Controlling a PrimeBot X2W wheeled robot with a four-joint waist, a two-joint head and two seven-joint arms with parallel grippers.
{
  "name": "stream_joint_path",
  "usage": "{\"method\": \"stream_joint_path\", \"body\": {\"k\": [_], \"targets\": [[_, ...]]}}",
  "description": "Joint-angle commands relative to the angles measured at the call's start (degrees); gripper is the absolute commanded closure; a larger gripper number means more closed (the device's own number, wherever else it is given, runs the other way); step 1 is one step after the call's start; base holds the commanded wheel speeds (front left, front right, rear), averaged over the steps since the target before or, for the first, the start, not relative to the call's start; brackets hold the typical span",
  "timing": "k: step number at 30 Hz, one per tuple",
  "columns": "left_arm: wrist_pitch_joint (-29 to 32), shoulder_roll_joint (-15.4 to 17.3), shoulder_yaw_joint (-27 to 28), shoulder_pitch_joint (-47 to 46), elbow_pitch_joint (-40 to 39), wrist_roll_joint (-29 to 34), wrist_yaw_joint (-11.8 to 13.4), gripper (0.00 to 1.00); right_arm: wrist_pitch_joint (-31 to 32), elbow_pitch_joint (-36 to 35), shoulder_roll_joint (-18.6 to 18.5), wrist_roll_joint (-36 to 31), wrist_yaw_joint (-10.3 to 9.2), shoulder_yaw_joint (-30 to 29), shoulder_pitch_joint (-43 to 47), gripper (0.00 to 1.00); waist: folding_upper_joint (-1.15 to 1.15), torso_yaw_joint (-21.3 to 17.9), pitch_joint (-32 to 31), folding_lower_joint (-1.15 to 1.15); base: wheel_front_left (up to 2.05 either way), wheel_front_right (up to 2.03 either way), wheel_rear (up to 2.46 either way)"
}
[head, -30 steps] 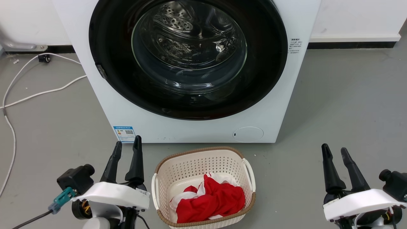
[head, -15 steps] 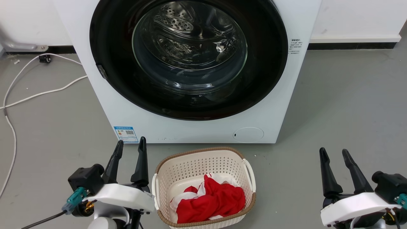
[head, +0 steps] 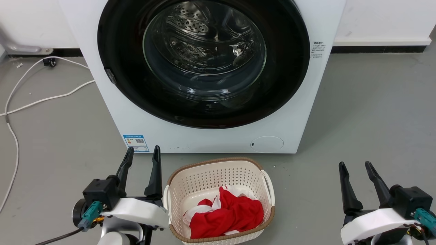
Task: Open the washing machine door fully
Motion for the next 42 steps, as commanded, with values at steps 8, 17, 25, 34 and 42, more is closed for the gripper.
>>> {"method": "stream_joint_path", "body": {"k": [8,17,25,34,42], "targets": [[-1.4,0.3,-0.5,-0.8,-0.5,4.5,0.4,0.00,-1.1,-0.1,0.2,-4.3,-0.02,0.0,-0.7,0.00,0.00,0.2,0.0,0.00,0.00,0.00,0.00],[-2.4,0.2,-0.8,-0.6,-0.4,8.1,0.5,0.00,-1.9,-0.5,0.3,-7.9,-0.02,0.2,-0.3,0.00,0.00,0.3,-0.1,0.00,0.00,0.00,0.00],[-3.0,0.0,-0.9,-0.6,0.0,10.8,0.7,0.00,-2.4,-0.6,0.3,-10.6,-0.02,0.3,-0.2,0.00,0.00,0.4,-0.2,0.00,0.00,0.00,0.00],[-4.0,-0.3,-0.7,-0.5,0.3,13.3,0.8,0.00,-3.0,-0.6,0.3,-13.4,-0.03,0.4,0.0,0.00,0.00,0.5,-0.2,0.00,0.00,0.00,0.00],[-3.8,-0.6,-0.2,-0.2,0.8,12.1,0.3,0.00,-2.6,-0.3,0.3,-12.4,-0.03,0.3,-0.1,0.00,0.00,0.6,-0.2,0.00,0.00,0.00,0.00]]}}
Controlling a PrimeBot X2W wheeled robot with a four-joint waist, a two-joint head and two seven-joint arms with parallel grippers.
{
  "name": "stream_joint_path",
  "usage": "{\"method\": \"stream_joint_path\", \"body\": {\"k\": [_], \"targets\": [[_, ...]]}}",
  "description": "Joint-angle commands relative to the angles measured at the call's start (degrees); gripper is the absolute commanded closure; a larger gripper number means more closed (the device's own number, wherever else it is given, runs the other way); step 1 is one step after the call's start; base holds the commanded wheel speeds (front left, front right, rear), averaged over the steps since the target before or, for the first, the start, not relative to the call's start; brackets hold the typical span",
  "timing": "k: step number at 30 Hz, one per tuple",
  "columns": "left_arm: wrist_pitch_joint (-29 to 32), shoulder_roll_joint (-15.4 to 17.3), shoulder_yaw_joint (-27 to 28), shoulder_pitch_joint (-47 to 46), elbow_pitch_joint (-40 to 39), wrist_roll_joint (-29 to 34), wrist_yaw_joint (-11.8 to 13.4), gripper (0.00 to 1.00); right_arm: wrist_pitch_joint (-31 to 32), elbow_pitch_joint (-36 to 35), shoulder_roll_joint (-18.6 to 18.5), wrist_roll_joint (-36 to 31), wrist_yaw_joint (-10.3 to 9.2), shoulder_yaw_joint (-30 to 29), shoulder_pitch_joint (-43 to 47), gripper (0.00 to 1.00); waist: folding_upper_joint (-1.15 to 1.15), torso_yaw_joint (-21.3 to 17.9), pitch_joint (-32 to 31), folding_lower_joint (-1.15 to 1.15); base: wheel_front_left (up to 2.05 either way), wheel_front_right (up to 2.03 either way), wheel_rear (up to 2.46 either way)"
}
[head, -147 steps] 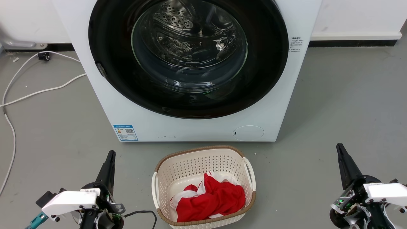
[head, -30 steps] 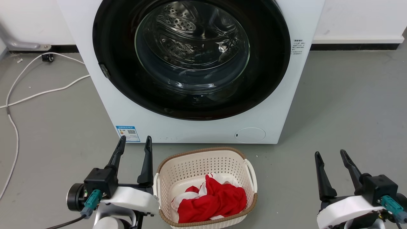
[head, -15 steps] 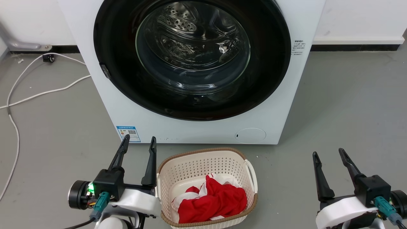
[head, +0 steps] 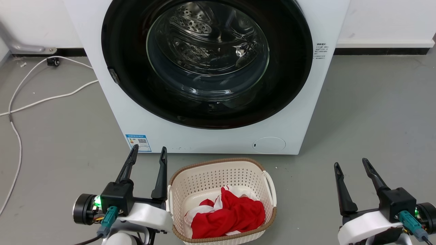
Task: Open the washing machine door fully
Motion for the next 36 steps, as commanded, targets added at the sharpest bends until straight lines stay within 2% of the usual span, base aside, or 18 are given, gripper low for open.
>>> {"method": "stream_joint_path", "body": {"k": [1,6,7,8,19,23,26,32,35,36], "targets": [[-0.1,-0.1,0.0,-0.2,0.1,-0.1,-0.2,0.00,0.1,0.1,0.2,0.3,-0.04,0.0,-0.1,0.00,0.00,0.0,0.0,0.00,0.00,0.00,0.00],[-0.1,-0.2,0.2,-0.2,0.3,-0.1,-0.3,0.00,0.3,0.2,0.2,0.8,-0.04,-0.2,-0.1,0.00,0.00,0.0,0.0,0.00,0.00,0.00,0.00],[-0.1,-0.2,0.2,-0.2,0.3,-0.1,-0.4,0.00,0.5,0.2,0.2,0.2,-0.04,-0.3,-0.1,0.65,0.00,0.0,0.0,0.00,0.00,0.00,0.00],[-0.1,-0.2,0.2,-0.1,0.3,-0.1,-0.4,0.00,0.6,0.2,0.2,0.1,-0.04,-0.3,-0.2,1.00,0.00,0.0,0.1,0.00,0.00,0.00,0.00],[-0.1,-0.4,0.3,0.2,0.3,-0.3,-0.4,0.00,-1.4,-0.9,0.2,3.5,-0.04,-0.3,-0.5,1.00,0.00,0.1,0.0,0.00,0.00,0.00,0.00],[-0.1,-0.4,0.3,0.0,0.4,-0.3,-0.4,0.00,-2.7,-1.8,0.2,9.5,-0.04,-0.8,-1.1,1.00,0.00,0.1,0.1,0.00,0.00,0.00,0.00],[-0.1,-0.5,0.3,-0.1,0.5,-0.4,-0.3,0.00,-4.1,-1.3,0.2,26.4,-0.03,-0.6,-1.3,1.00,0.00,0.1,0.1,0.00,0.00,0.00,0.00],[-0.1,-0.5,0.3,-0.2,0.7,-0.6,-0.3,0.00,-5.4,-2.1,0.2,64.6,-0.03,0.7,-3.3,1.00,0.00,0.1,0.1,0.00,0.00,0.00,0.00],[-0.1,-0.5,0.3,-0.3,0.6,-0.7,-0.2,0.00,-5.5,-3.3,0.2,78.6,-0.03,0.3,-5.0,1.00,0.00,0.0,0.3,0.00,0.00,0.00,0.00],[-0.1,-0.5,0.4,-0.3,0.5,-0.8,-0.2,0.00,-5.5,-3.5,0.2,81.1,-0.03,0.0,-5.6,1.00,0.00,-0.1,0.3,0.00,0.00,0.00,0.00]]}}
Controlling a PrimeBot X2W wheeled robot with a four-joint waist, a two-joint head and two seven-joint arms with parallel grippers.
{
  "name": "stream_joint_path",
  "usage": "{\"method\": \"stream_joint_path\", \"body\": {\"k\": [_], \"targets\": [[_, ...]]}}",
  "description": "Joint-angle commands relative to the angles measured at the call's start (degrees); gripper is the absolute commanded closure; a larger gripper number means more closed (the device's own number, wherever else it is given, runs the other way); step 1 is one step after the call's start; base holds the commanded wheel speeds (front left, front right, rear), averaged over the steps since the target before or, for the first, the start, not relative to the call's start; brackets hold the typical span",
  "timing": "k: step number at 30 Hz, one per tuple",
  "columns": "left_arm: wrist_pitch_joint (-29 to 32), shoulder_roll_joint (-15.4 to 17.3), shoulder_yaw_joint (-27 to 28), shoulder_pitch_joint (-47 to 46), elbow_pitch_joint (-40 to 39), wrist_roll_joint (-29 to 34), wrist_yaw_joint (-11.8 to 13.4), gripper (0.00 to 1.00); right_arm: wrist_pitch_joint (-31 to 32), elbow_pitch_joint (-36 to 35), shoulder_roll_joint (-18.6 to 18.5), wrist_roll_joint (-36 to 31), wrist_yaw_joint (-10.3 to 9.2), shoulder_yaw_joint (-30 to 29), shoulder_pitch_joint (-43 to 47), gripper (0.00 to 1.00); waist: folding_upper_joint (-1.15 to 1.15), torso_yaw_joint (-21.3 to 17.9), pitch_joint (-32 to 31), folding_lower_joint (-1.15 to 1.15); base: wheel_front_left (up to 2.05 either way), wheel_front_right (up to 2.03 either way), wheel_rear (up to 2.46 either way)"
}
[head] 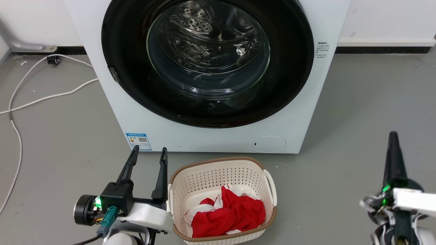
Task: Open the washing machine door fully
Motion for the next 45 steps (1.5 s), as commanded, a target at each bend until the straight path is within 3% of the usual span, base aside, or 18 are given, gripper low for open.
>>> {"method": "stream_joint_path", "body": {"k": [1,13,19,30,39,45], "targets": [[-0.1,-0.1,0.1,-0.3,-0.1,-0.3,0.2,0.00,-0.1,-0.5,0.0,3.7,-0.02,-1.1,-2.0,1.00,0.00,-0.1,0.2,0.00,0.00,0.00,0.00],[-0.1,-0.1,0.0,-2.8,-2.6,-0.2,0.2,0.00,7.2,5.3,-5.6,10.5,-0.01,-5.7,-20.2,1.00,0.00,0.0,5.2,0.00,0.00,0.00,0.00],[-0.1,-0.1,-0.9,-4.8,-4.4,-0.6,0.3,0.00,13.3,15.9,-12.0,9.1,-0.01,-4.9,-34.6,1.00,0.00,0.7,9.0,0.00,0.00,0.00,0.00],[-0.1,-0.1,-2.4,-7.7,-6.6,-1.2,1.2,0.00,25.1,36.0,-19.4,1.7,-0.01,-0.3,-59.4,1.00,0.00,1.9,14.5,0.00,0.00,0.00,0.00],[-0.1,-0.1,-3.0,-9.9,-8.0,-1.3,1.9,0.00,38.5,48.4,-18.8,-7.0,-0.01,6.4,-75.1,1.00,0.00,2.7,18.7,0.00,0.00,0.00,0.00],[-0.1,-0.1,-3.3,-11.6,-9.0,-1.4,2.4,0.00,44.1,52.2,-17.0,-11.2,-0.02,9.0,-80.2,1.00,0.00,3.3,21.5,0.00,0.00,0.00,0.00]]}}
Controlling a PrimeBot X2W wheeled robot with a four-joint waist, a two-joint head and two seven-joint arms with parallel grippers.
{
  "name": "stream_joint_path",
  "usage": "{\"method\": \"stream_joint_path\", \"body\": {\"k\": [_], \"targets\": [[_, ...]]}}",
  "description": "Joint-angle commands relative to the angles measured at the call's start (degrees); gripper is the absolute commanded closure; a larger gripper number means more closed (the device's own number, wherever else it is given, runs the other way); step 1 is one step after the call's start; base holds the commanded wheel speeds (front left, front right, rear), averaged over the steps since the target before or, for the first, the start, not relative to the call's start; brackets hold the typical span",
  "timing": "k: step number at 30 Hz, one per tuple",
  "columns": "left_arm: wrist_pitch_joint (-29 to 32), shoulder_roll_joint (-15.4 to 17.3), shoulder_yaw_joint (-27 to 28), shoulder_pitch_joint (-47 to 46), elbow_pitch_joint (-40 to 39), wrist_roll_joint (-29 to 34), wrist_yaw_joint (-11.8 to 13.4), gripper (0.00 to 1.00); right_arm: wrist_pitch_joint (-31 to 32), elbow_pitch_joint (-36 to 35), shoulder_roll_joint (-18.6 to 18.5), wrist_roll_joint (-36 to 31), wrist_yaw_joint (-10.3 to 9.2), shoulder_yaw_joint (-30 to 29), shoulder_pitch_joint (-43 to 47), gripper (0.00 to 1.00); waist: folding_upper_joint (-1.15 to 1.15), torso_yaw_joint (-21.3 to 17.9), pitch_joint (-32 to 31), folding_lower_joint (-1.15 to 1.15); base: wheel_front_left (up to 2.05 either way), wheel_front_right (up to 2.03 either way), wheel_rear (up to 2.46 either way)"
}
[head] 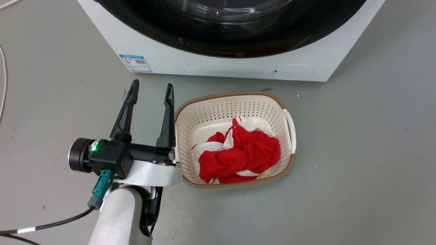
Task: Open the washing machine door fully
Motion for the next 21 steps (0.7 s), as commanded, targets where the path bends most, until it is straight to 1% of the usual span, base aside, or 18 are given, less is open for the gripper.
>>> {"method": "stream_joint_path", "body": {"k": [1,12,18,21], "targets": [[-0.1,0.0,-0.1,-0.8,-0.4,0.0,0.2,0.00,0.5,0.8,0.8,-0.9,-0.01,0.3,-1.4,1.00,0.00,0.3,1.3,-0.01,0.00,0.00,0.00],[-0.1,0.0,-1.4,-3.5,-1.9,-0.1,1.0,0.00,0.4,5.1,3.1,-6.5,-0.02,0.1,-6.6,1.00,0.00,1.5,6.3,-0.01,0.00,0.00,0.00],[-0.1,0.0,-1.7,-4.1,-1.6,-0.7,1.6,0.00,0.4,5.2,3.9,-7.6,-0.08,-0.6,-8.1,1.00,0.00,1.9,7.5,-0.01,0.00,0.00,0.00],[-0.1,0.0,-2.0,-4.2,-1.5,-0.9,1.7,0.00,2.5,5.2,4.3,-7.0,0.00,-1.2,-7.9,1.00,0.00,2.1,7.7,-0.01,0.00,0.00,0.00]]}}
